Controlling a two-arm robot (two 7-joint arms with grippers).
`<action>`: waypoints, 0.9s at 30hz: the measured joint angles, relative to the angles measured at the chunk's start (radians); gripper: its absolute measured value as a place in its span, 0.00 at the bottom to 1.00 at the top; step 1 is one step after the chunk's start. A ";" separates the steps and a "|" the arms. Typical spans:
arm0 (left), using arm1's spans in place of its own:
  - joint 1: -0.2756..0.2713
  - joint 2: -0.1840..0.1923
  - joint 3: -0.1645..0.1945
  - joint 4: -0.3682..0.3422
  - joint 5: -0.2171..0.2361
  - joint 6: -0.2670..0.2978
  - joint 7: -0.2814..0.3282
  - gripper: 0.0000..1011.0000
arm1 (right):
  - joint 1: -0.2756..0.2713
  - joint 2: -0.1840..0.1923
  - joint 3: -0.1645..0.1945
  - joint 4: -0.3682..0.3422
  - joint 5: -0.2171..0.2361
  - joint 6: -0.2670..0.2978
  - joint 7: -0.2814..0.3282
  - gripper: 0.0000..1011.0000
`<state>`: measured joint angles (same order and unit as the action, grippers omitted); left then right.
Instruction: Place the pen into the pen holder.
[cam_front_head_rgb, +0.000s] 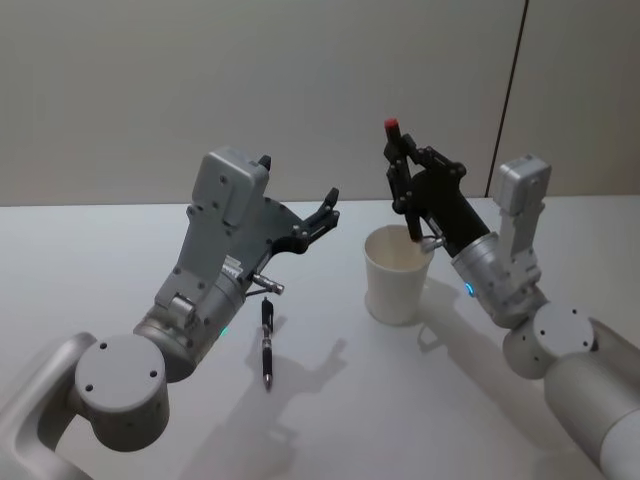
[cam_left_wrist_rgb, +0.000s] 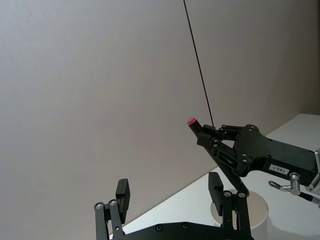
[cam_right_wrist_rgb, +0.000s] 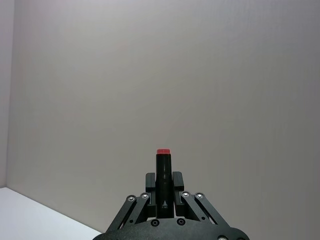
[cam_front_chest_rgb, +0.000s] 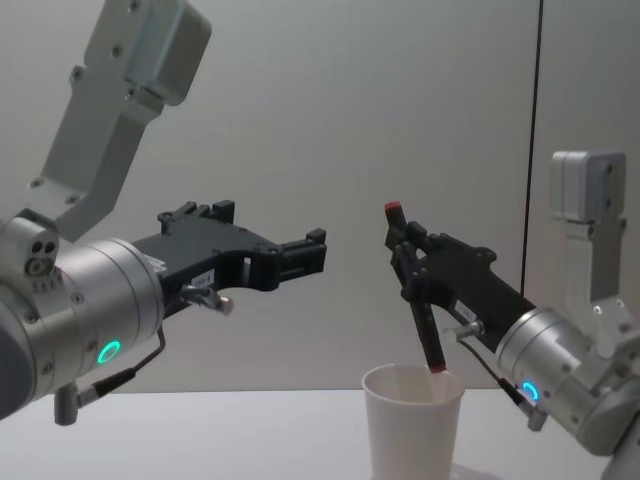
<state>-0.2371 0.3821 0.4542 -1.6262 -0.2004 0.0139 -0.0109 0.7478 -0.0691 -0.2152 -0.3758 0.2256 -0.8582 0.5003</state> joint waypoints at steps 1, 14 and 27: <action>0.000 0.000 0.000 0.000 0.000 0.000 0.000 0.99 | 0.000 0.000 0.000 0.000 0.000 0.000 0.000 0.18; 0.000 0.000 0.000 0.000 0.000 0.000 0.000 0.99 | 0.043 -0.018 0.004 0.114 0.023 -0.066 0.022 0.18; 0.000 0.000 0.000 0.000 0.000 0.000 0.000 0.99 | 0.077 -0.032 0.016 0.206 0.037 -0.119 0.038 0.18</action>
<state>-0.2371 0.3821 0.4542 -1.6262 -0.2004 0.0138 -0.0109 0.8245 -0.1008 -0.1992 -0.1700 0.2622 -0.9775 0.5380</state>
